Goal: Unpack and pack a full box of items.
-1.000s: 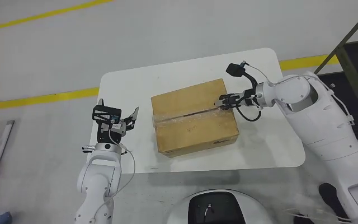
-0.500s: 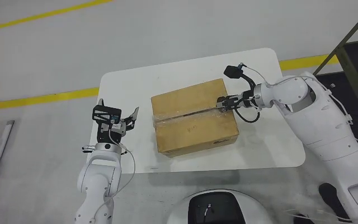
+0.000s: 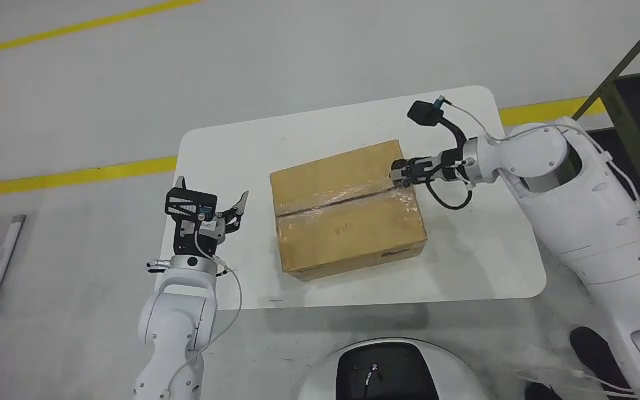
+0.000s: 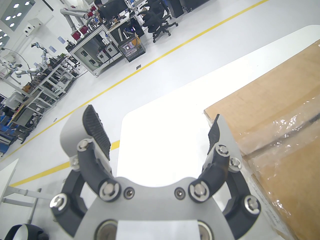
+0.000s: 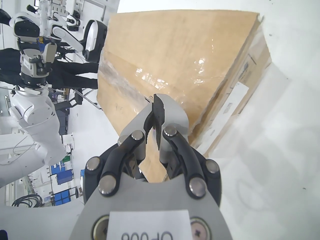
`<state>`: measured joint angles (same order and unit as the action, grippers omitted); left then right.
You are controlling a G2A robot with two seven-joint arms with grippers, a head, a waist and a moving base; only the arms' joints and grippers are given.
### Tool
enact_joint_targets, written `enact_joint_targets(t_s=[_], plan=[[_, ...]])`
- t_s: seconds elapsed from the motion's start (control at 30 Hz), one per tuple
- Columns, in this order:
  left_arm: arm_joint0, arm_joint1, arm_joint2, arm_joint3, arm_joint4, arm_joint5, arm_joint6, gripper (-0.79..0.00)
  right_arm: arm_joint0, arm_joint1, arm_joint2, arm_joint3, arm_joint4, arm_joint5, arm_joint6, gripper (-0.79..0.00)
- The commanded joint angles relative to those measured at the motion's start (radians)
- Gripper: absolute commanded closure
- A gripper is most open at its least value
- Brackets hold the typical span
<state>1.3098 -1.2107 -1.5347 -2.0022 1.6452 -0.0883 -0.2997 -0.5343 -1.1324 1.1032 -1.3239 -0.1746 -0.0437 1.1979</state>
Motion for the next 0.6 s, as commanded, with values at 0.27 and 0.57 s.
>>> enact_joint_targets(t_s=[0.27,0.57], plan=[[0.006,-0.002,0.007,0.001,-0.041,-0.023,0.019,-0.656,0.032,0.001,-0.028,0.056,-0.042,-0.010,-0.001,0.000],[-0.055,-0.008,0.084,0.041,-0.162,-0.130,-0.038,0.000,0.037,0.001,-0.045,0.075,-0.037,-0.020,-0.002,0.000]])
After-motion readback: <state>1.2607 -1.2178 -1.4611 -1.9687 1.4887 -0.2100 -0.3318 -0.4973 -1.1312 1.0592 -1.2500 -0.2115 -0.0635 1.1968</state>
